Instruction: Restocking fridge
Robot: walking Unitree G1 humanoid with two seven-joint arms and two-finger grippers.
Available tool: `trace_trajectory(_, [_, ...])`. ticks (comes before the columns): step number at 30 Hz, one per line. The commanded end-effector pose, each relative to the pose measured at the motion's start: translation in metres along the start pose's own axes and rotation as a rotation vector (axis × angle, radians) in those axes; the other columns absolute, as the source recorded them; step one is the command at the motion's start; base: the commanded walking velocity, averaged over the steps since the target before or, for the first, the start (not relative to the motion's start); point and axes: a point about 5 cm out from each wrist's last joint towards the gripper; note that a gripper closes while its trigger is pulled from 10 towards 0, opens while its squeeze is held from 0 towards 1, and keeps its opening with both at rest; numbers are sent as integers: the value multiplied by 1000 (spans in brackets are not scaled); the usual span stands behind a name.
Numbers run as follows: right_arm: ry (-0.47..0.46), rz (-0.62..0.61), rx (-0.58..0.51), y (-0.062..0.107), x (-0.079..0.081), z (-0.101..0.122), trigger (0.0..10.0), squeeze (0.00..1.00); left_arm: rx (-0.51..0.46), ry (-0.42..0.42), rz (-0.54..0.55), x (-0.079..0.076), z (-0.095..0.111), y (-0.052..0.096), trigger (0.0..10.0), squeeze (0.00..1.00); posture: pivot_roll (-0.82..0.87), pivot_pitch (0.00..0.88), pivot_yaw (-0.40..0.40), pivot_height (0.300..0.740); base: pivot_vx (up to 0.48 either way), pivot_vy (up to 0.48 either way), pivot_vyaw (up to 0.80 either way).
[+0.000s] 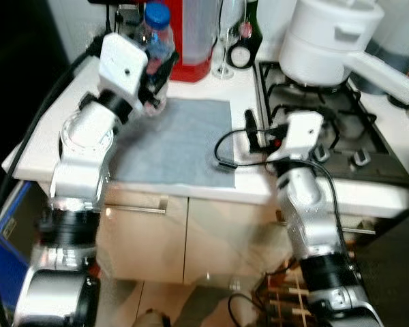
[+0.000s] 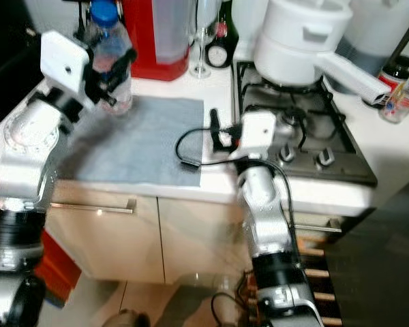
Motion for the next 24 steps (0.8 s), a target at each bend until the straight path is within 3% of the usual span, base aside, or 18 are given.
trace_trajectory(1, [35, -25, -28, 3, -2, 1, 10000, 200, -25, 17, 69, -5, 4, 5, 10000, 0, -2, 0, -43, 740, 0, 0, 0])
trace_trajectory(3, [45, -28, -42, 5, -1, 2, 10000, 204, -14, 42, 106, -11, 0, 10, 10000, 0, -4, 0, -45, 740, 0, 0, 0])
trace_trajectory(8, [49, -45, -38, 6, -4, -2, 10000, 196, -6, 28, 145, -7, -3, 6, 10000, 0, -18, 0, -47, 740, -158, 0, 0])
trace_trajectory(15, [113, -169, 7, 10, -20, -12, 10000, 188, -8, -46, 111, -4, 1, -2, 10000, 0, -35, 0, -21, 740, -285, 0, 0])
trace_trajectory(24, [108, -200, 18, 14, -18, -17, 10000, 188, 15, -49, 67, -5, -1, -5, 10000, 0, -41, 0, 28, 740, -290, 0, 0])
Point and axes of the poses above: a point about 5 cm out from each wrist's last joint towards the gripper, its own y axis pointing back from the gripper into the wrist, its own z axis along the axis of the wrist's last joint, x = y × z, and after that the axes turned 7 degrees about y, right-handed
